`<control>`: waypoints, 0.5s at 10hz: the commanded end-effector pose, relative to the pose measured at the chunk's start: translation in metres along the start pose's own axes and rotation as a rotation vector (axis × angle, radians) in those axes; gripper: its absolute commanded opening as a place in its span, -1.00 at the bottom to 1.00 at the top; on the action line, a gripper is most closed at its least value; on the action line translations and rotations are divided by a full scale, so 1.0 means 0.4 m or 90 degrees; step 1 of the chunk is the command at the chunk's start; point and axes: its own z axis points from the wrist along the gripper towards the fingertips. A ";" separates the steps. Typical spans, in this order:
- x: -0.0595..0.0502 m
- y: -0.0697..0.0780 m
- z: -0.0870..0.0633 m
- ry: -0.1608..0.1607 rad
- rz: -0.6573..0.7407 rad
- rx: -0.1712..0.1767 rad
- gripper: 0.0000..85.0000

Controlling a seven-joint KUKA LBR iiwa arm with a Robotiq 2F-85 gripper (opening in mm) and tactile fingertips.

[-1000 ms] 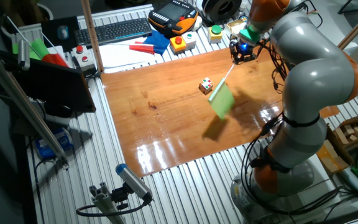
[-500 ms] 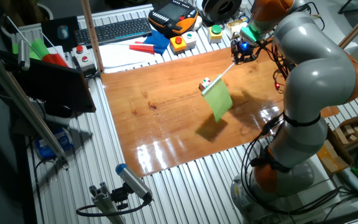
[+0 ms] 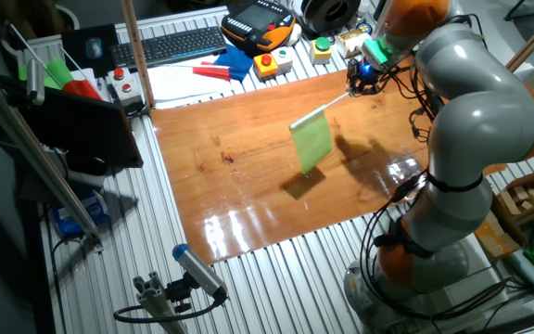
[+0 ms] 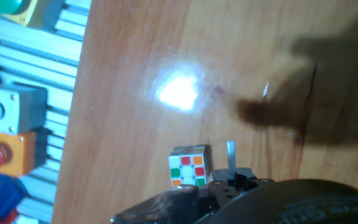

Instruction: Wave the flag

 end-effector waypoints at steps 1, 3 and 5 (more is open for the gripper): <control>0.001 0.000 0.000 -0.134 0.923 -0.097 -0.98; 0.001 0.000 0.000 -0.151 0.923 -0.087 -0.98; 0.001 0.000 0.000 -0.161 0.921 -0.094 -0.98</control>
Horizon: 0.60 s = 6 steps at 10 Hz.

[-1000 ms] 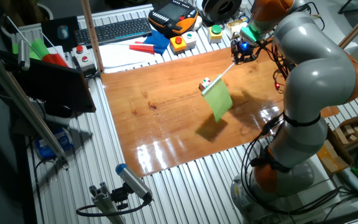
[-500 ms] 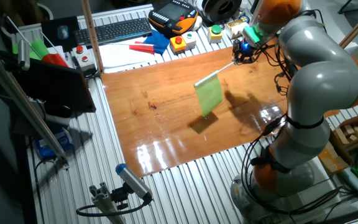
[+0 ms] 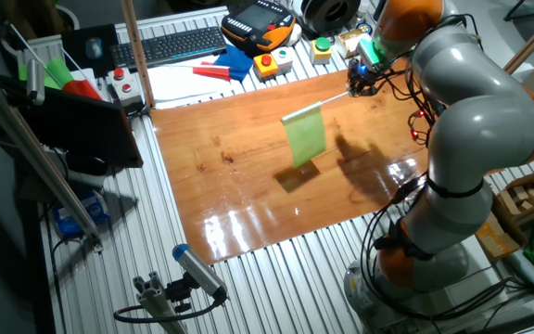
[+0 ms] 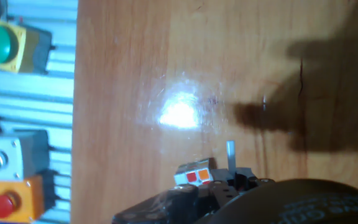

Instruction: Wave the flag

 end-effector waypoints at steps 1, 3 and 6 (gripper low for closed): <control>0.000 0.000 0.000 -0.126 0.816 -0.055 -0.98; 0.000 0.000 0.000 -0.129 0.816 -0.052 -0.98; 0.001 0.001 0.002 -0.127 0.817 -0.043 -0.98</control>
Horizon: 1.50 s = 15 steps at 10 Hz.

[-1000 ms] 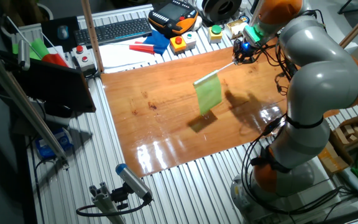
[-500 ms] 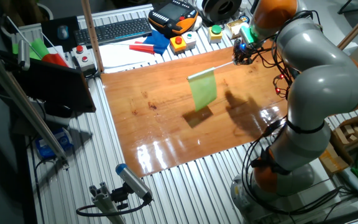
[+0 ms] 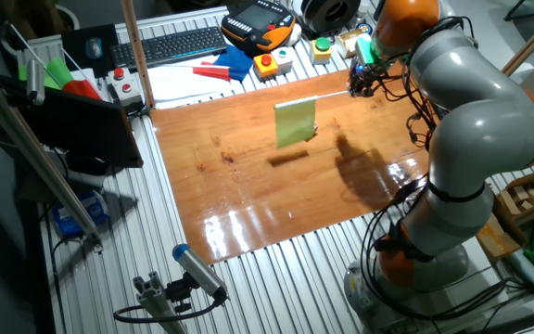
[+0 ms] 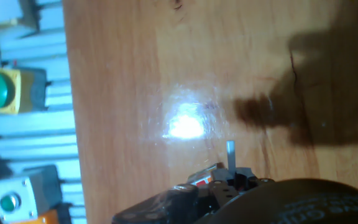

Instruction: Wave the flag

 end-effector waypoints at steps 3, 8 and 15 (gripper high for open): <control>0.000 0.001 0.001 -0.098 0.670 -0.036 -0.98; -0.002 -0.005 -0.002 -0.107 0.201 0.004 -0.98; -0.001 -0.010 -0.005 -0.019 -0.515 0.103 -0.98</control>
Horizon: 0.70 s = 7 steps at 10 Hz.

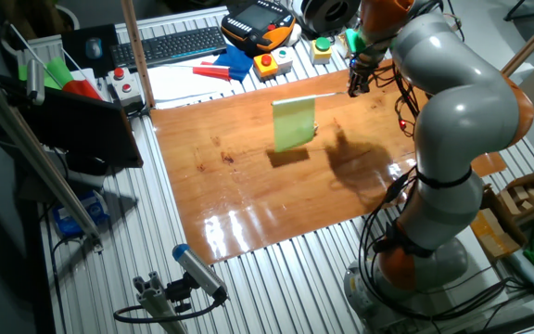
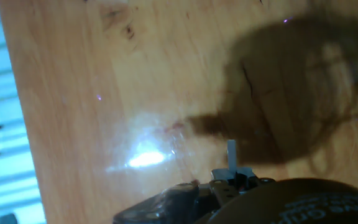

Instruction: Wave the flag

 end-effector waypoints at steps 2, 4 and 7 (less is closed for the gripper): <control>0.003 -0.003 0.003 -0.001 -0.620 -0.013 -0.98; 0.004 -0.006 0.002 -0.002 -0.715 -0.004 -0.98; 0.000 -0.007 -0.002 -0.012 -0.865 0.016 -0.98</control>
